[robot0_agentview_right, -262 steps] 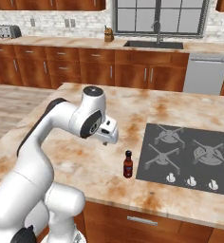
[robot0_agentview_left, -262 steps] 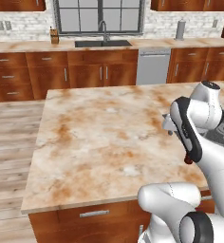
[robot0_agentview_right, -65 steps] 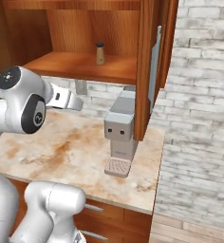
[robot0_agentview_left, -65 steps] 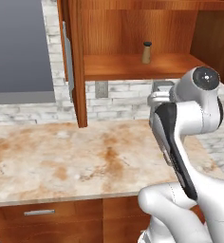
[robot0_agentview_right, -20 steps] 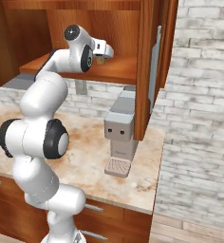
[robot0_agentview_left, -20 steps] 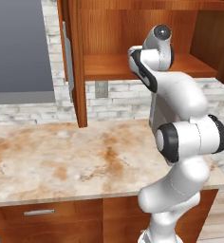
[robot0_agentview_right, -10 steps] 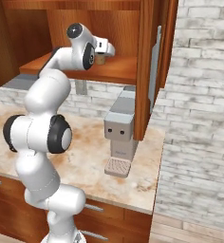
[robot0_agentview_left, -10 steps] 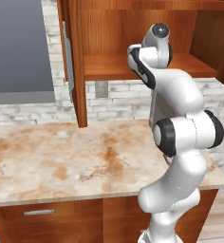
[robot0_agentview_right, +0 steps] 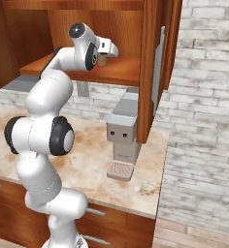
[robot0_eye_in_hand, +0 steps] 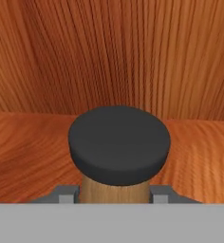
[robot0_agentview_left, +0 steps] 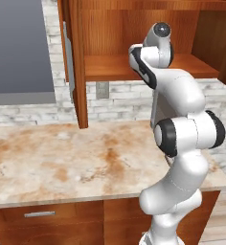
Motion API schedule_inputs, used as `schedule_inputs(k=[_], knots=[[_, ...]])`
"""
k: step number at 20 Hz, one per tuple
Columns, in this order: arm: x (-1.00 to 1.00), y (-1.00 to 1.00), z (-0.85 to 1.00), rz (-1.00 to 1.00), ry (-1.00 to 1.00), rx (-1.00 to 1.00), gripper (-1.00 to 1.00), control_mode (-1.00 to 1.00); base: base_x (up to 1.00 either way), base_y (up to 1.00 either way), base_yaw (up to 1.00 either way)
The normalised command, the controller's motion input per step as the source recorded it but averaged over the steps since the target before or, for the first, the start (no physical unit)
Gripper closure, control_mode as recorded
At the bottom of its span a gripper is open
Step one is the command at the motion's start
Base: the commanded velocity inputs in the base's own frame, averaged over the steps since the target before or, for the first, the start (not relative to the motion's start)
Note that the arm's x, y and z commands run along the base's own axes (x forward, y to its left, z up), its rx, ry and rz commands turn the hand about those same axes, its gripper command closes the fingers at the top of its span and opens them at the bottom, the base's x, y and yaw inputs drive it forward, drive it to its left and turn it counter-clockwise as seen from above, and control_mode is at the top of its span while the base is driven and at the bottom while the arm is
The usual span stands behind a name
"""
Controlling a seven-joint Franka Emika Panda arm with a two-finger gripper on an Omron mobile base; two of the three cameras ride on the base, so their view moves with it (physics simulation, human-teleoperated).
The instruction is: Take 2 condiments from the cabinet and move them on the counter near the stove.Make sure the condiments are lined up with each other, next to each other.
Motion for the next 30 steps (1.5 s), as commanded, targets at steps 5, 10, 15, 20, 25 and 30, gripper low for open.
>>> schedule_inputs(k=[5,10,15,20,25,30], knots=[[-0.58,0.0,-0.1,0.0,-0.09,0.0,1.0,-1.0,0.0,0.0,0.0],[-1.0,0.0,0.23,0.01,-0.18,0.0,1.0,-1.0,0.0,0.0,0.0],[-1.0,0.02,0.33,0.01,-0.15,0.0,1.0,-1.0,0.0,0.0,0.0],[-1.0,0.01,0.26,0.0,-0.01,0.0,1.0,-1.0,0.0,0.0,0.0],[-1.0,0.08,0.03,0.0,0.01,0.0,1.0,-1.0,0.0,0.0,0.0],[-1.0,0.09,-0.02,0.0,0.0,0.02,1.0,-1.0,0.0,0.0,0.0]])
